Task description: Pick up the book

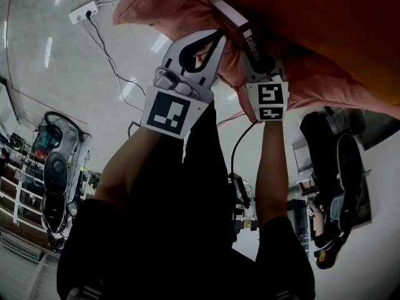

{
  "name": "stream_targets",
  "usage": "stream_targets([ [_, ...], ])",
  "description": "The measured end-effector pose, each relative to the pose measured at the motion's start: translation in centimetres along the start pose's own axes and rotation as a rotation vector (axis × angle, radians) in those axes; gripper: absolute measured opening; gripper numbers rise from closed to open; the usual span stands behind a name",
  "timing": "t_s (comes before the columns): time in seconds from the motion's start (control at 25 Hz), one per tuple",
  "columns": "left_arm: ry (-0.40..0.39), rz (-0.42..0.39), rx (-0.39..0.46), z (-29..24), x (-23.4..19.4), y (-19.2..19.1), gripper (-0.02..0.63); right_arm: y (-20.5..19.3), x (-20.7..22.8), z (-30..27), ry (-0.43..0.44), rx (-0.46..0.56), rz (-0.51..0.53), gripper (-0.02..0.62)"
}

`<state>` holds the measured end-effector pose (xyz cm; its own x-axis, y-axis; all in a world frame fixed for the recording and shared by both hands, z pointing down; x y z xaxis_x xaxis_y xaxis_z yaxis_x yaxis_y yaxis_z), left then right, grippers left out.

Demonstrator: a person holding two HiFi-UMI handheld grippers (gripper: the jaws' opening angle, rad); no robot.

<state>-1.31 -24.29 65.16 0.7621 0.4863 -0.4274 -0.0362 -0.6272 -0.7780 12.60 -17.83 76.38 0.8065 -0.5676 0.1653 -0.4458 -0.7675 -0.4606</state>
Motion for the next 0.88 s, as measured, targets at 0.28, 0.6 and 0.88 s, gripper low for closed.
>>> stream_targets([
  [0.28,-0.01,-0.026,0.006,0.5,2.2,1.1,0.008,0.5,0.1,2.5,-0.018,0.036,-0.033,0.146],
  [0.6,-0.024,-0.075,0.038,2.5,5.1,3.2,0.008,0.6,-0.6,6.5,-0.046,0.08,-0.07,0.144],
  [0.88,-0.032,-0.088,0.07,4.3,5.8,6.1,0.008,2.3,-1.7,8.7,-0.071,0.103,-0.115,0.144],
])
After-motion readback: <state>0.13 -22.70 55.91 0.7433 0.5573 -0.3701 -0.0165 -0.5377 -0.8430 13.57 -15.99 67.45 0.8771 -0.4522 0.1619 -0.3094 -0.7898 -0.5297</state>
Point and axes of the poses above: the fingertips, and each gripper's own axes: z backward along the fingers, x to its right, y out of its top, the point moved 5 cm from there along z, backward along the fingers, and after that the axes turned 1 degree about -y, right-handed, at the moved point
